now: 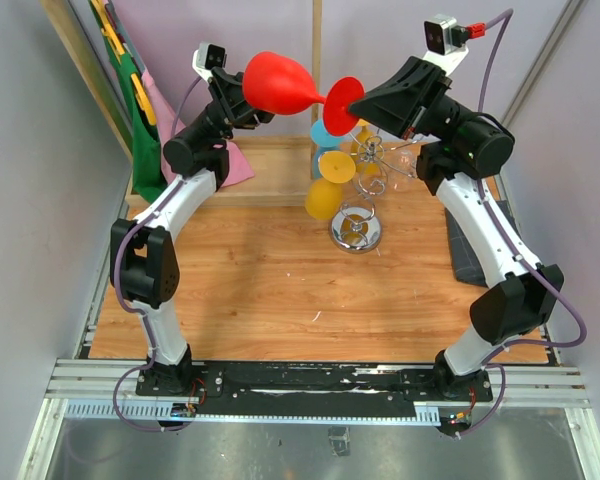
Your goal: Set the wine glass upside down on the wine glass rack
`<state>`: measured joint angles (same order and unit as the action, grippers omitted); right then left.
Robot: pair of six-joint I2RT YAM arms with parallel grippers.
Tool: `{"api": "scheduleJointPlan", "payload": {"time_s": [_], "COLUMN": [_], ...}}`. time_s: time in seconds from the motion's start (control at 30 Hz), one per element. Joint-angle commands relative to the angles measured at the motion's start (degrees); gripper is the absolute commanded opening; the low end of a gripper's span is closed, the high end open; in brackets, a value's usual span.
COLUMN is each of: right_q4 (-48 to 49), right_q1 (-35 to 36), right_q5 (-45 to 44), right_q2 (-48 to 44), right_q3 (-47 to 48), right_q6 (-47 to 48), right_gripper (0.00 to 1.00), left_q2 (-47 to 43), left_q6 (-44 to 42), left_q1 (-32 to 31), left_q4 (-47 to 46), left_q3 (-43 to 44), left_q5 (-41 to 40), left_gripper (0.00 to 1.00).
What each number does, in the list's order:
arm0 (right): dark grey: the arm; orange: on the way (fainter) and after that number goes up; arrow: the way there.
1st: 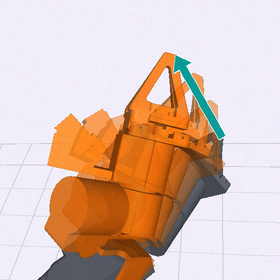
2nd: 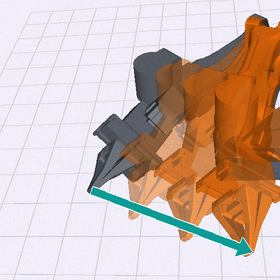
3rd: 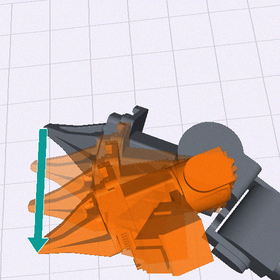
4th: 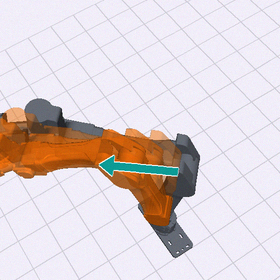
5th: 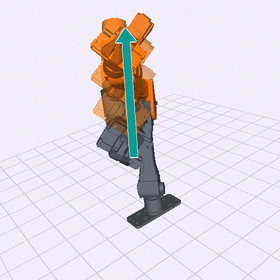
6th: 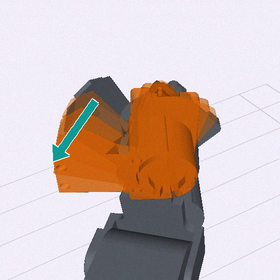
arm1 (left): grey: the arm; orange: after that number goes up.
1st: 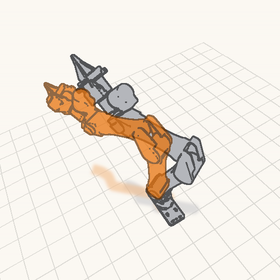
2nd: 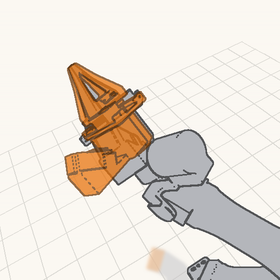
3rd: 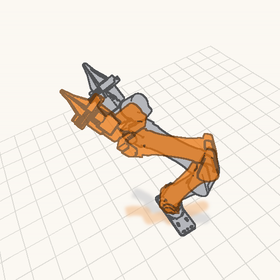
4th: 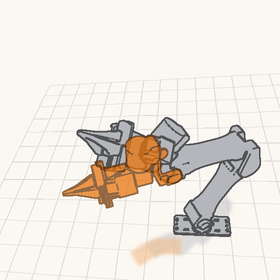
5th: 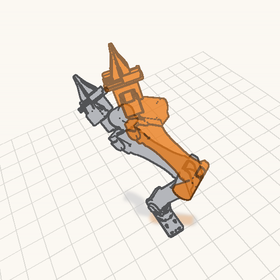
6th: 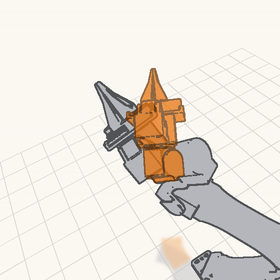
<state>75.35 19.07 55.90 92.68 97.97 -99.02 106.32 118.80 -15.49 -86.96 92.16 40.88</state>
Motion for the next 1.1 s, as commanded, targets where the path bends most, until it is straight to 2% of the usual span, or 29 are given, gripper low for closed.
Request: {"api": "scheduleJointPlan", "payload": {"time_s": [0.0, 0.17, 0.33, 0.5, 0.73, 0.87, 0.97, 1.07], "right_q4": [3.44, -0.77, -12.82, -21.31, -24.71, -28.73, -38.30, -52.70], "right_q1": [-0.76, -1.88, -4.29, -7.45, -12.06, -14.94, -17.80, -19.62], "right_q5": [-1.99, -0.96, 0.63, -0.17, -1.33, -1.92, -2.96, -4.20], "right_q2": [-0.53, -3.25, -8.54, -11.36, -13.62, -14.95, -16.74, -18.63], "right_q3": [2.22, 2.05, 0.30, -0.32, -2.06, -2.55, -2.31, 0.05], "right_q6": [1.67, 5.69, 17.15, 23.56, 25.36, 27.02, 32.56, 42.15], "right_gripper": [0.01, 0.01, 0.01, 0.01, 0.01, 0.01, 0.01, 0.01], "left_q2": [-3.02, -5.13, -7.21, -9.16, -10.39, -13.52, -16.59, -18.20], "left_q6": [3.96, -0.43, -4.47, -9.30, -11.07, -18.70, -27.31, -30.86], "left_q1": [0.36, 1.34, 2.19, 2.64, 3.09, 3.14, 3.01, 3.01], "left_q4": [-13.41, -9.13, -4.10, 1.92, 4.72, 15.38, 26.72, 31.35], "left_q3": [0.32, -2.13, -3.92, -4.85, -5.49, -6.05, -6.60, -7.34], "left_q5": [1.68, 5.16, 7.42, 9.53, 11.08, 13.07, 13.79, 14.15], "left_gripper": [0.44, 0.47, 0.44, 0.44, 0.45, 0.45, 0.45, 0.45]}}
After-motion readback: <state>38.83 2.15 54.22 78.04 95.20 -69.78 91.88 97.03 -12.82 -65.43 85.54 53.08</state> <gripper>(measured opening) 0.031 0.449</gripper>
